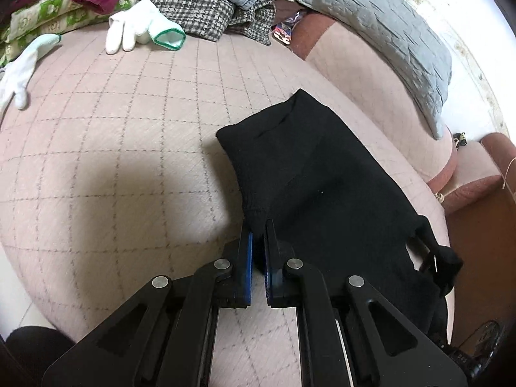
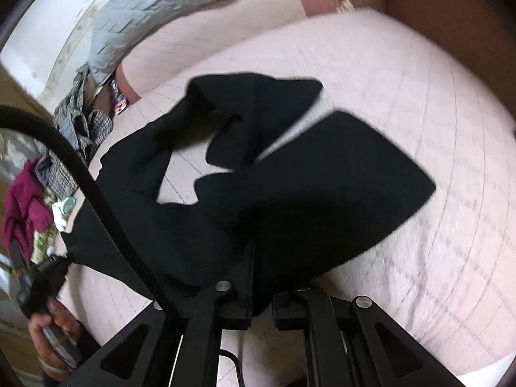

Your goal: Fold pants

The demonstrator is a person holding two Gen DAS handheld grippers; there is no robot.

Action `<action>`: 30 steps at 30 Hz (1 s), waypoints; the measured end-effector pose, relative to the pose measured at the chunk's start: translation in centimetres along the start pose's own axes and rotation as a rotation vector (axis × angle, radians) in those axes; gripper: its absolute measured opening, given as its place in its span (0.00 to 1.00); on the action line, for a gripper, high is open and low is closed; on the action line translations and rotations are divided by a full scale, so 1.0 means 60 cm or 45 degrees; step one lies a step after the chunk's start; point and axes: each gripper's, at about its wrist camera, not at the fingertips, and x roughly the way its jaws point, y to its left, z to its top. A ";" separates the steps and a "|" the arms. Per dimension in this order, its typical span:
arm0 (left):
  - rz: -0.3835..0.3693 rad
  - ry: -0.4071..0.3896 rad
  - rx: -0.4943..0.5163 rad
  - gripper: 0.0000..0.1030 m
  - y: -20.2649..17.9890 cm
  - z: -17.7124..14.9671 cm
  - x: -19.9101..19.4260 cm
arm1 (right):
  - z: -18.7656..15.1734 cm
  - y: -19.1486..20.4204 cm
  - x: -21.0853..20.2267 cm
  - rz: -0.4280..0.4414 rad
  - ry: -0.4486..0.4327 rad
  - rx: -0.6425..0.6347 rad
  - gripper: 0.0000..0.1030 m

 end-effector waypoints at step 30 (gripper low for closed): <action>-0.068 0.041 0.035 0.36 -0.030 0.053 0.058 | 0.087 -0.052 -0.002 -0.265 -0.150 -0.424 0.06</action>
